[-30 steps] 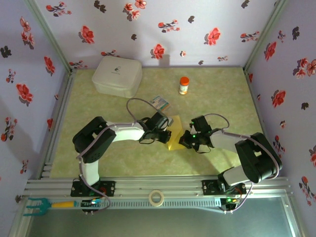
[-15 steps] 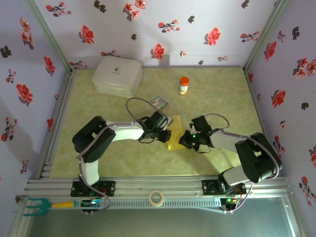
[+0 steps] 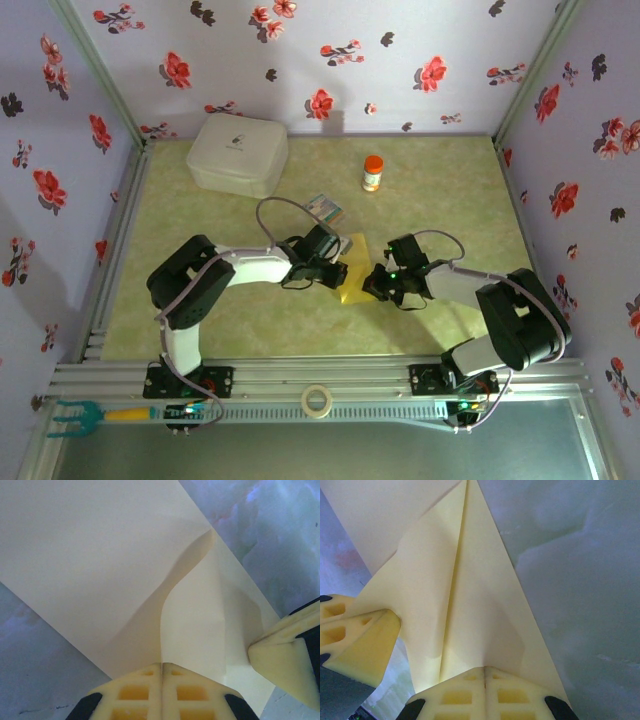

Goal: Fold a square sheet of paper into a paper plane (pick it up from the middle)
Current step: Fold the triangle a second time at the center of the table.

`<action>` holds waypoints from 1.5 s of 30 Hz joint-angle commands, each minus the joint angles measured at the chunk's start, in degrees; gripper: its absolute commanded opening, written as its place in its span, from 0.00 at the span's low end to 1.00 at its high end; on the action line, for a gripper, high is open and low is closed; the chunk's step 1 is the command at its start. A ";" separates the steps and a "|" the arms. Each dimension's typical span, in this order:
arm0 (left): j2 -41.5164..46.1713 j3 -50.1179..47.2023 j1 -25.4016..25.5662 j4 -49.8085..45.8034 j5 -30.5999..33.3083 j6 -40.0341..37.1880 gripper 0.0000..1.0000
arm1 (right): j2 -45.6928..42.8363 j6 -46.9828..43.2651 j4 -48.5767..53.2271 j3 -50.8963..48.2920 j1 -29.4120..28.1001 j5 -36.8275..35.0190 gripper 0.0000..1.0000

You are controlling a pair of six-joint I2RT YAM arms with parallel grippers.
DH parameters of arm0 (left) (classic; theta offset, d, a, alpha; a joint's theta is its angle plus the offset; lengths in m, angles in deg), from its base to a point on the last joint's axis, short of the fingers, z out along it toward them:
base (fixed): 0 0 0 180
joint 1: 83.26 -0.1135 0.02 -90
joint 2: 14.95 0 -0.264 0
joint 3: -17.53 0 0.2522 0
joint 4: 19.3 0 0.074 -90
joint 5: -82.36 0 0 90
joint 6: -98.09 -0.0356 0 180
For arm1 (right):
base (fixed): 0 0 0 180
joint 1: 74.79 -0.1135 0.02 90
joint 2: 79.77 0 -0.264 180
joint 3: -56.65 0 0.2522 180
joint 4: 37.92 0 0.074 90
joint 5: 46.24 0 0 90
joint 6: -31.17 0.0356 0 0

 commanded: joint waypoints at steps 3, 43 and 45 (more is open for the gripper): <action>-1.67 1.63 -0.40 -0.61 0.37 -1.71 0.04 | 1.64 -0.87 3.22 -1.59 0.47 -2.57 0.00; -2.84 0.02 -0.58 -1.09 0.43 -0.56 0.00 | 9.24 6.22 -13.55 4.09 1.78 5.13 0.00; -2.95 0.06 -0.66 -1.31 0.43 -0.61 0.00 | 9.90 5.56 -13.13 2.47 1.77 3.67 0.00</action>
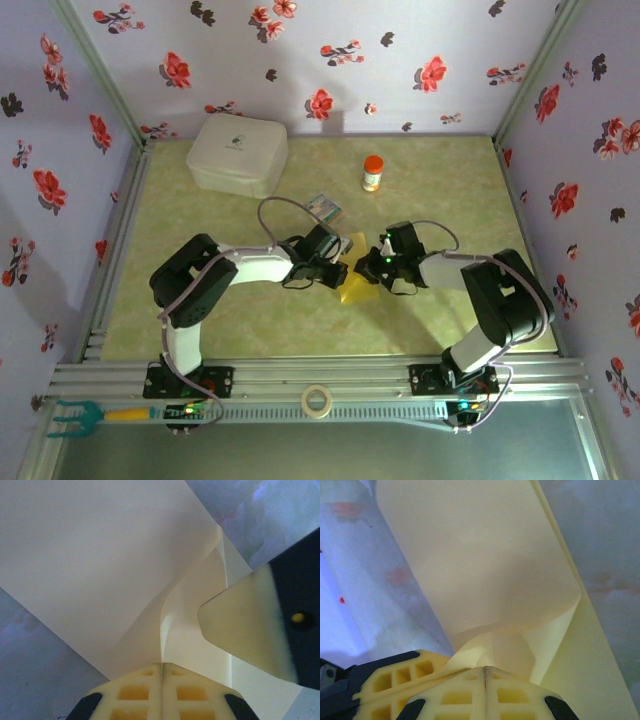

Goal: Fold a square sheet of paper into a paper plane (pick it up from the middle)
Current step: Fold the triangle a second time at the center of the table.

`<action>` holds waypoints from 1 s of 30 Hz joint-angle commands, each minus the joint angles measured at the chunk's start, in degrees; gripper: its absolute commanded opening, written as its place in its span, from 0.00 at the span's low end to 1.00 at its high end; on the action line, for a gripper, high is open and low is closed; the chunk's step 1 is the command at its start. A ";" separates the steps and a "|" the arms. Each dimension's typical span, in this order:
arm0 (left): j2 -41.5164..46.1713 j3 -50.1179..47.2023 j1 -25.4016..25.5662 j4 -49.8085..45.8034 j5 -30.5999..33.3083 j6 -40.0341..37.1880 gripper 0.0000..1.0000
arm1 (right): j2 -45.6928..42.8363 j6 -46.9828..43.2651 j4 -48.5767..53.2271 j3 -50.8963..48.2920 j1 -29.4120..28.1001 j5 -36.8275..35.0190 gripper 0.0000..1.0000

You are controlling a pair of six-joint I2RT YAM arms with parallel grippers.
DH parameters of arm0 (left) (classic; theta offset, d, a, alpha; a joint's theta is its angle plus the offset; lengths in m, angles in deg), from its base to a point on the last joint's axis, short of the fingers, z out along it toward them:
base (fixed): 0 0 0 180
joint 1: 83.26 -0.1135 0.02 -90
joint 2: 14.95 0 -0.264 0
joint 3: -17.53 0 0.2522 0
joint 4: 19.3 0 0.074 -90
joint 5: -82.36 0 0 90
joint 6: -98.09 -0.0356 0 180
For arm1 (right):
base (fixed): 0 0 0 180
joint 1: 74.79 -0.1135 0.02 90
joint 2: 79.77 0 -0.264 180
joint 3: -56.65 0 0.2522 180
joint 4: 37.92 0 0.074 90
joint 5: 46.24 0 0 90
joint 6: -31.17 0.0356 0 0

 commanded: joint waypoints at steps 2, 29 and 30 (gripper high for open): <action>-1.94 -0.56 -0.52 -1.36 0.43 -0.04 0.00 | 2.56 0.70 -3.59 -4.11 -0.01 -1.15 0.00; -2.81 -0.26 -0.66 -2.62 0.21 -0.39 0.00 | 4.49 -2.35 2.17 -0.45 7.37 -2.62 0.00; -2.82 -0.24 -0.66 -2.80 0.18 -0.48 0.00 | 3.84 -2.28 2.03 -0.29 7.56 -2.29 0.00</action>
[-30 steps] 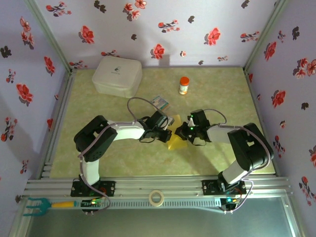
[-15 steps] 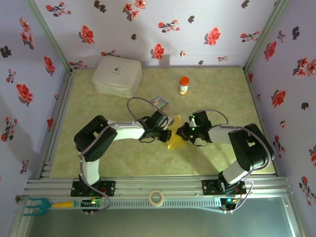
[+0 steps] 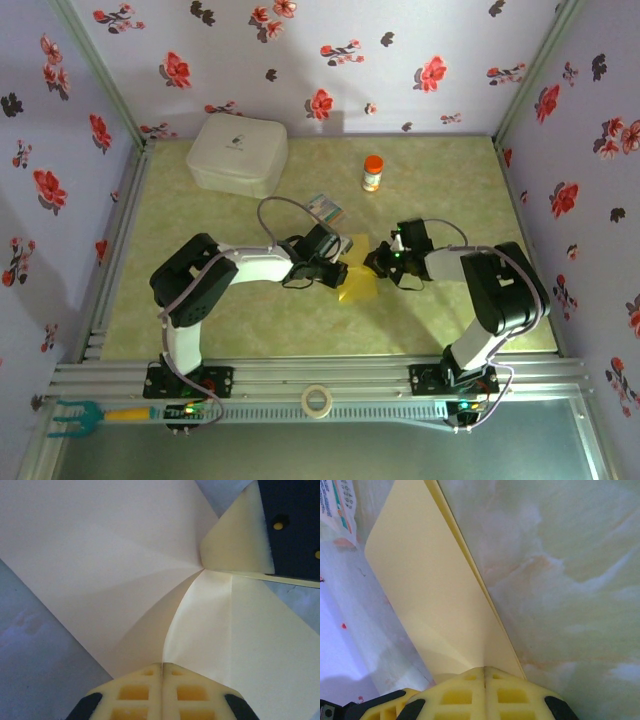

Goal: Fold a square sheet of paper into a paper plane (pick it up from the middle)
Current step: Fold the triangle a second time at the center of the table.

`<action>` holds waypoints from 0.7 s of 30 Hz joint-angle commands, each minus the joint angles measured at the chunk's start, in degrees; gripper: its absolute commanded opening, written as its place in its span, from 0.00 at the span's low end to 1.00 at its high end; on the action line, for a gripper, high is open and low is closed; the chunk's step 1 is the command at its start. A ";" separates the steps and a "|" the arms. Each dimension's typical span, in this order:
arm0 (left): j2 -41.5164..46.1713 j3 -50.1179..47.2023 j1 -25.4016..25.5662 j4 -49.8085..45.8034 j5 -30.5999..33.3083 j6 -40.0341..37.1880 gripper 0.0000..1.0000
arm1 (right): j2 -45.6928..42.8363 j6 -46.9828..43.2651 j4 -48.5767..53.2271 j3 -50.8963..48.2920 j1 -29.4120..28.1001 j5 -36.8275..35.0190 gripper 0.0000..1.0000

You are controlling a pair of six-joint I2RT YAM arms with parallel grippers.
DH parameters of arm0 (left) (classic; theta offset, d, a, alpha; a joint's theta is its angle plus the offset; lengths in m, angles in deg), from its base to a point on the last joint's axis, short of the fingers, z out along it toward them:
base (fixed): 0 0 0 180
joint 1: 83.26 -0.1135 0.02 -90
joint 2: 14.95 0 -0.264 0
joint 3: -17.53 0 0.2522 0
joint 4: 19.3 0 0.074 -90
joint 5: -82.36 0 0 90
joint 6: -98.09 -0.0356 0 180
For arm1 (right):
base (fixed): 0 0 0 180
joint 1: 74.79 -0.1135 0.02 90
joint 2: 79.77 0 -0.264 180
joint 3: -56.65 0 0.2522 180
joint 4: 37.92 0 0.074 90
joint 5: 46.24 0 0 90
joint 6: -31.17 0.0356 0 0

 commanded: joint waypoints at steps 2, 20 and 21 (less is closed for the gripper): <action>-2.42 -0.41 -0.41 -2.98 0.52 -0.48 0.00 | -1.29 -0.40 2.78 -0.54 1.49 -1.66 0.00; -2.32 -0.59 -0.66 -3.40 0.51 -0.83 0.00 | -5.74 4.84 -2.44 -4.60 -8.26 0.19 0.00; -2.35 -0.59 -0.74 -3.44 0.52 -0.91 0.00 | -5.10 4.80 -2.75 -4.90 -8.26 -0.01 0.00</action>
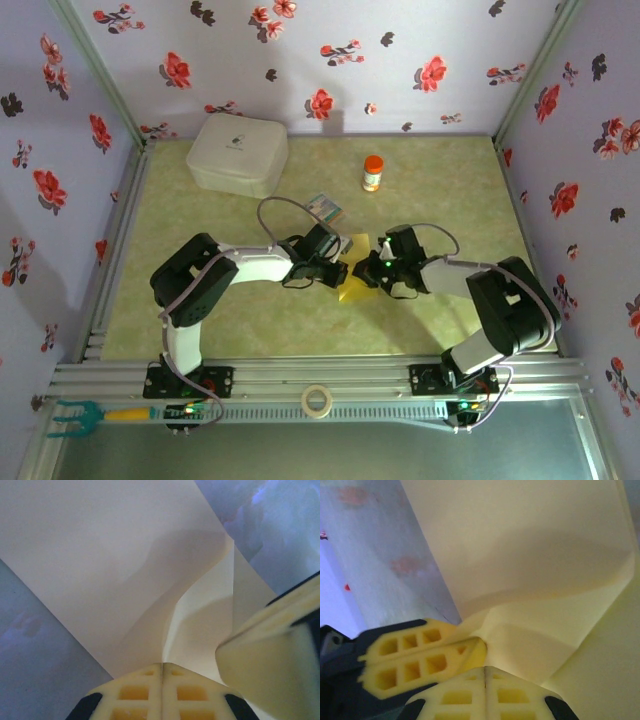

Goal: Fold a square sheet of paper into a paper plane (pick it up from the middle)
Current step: Fold the triangle a second time at the center of the table.

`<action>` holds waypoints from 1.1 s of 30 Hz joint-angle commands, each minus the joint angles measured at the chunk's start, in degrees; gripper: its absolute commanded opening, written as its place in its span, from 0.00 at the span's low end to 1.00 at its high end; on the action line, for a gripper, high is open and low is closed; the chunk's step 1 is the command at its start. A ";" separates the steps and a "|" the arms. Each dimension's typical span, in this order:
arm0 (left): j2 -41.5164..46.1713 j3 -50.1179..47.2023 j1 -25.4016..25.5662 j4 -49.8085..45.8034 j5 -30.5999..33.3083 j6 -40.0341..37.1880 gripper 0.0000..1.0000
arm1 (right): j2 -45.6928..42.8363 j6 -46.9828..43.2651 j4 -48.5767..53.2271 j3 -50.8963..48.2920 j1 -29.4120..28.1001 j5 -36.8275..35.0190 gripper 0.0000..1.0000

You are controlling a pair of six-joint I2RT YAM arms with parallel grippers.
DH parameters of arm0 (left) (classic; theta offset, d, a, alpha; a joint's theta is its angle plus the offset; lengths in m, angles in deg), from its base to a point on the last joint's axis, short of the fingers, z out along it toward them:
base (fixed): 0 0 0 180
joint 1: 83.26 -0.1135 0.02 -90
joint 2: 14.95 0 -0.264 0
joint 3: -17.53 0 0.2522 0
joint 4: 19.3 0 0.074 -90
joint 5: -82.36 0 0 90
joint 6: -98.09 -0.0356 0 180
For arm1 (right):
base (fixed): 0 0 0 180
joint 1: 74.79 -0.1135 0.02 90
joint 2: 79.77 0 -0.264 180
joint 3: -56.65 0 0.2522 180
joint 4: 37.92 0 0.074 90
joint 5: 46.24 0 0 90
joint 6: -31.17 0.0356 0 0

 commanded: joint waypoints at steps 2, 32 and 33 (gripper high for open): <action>-2.23 -0.50 -0.60 -3.77 0.77 -0.96 0.00 | 2.82 1.20 -2.38 -1.73 -0.22 -0.99 0.00; 6.26 0.26 1.10 -5.89 -12.32 10.27 0.00 | 3.29 1.26 -2.04 -4.56 0.05 -4.80 0.00; 5.53 0.52 1.29 -6.04 -12.82 10.42 0.00 | 3.25 1.26 -2.04 -4.57 0.05 -4.78 0.00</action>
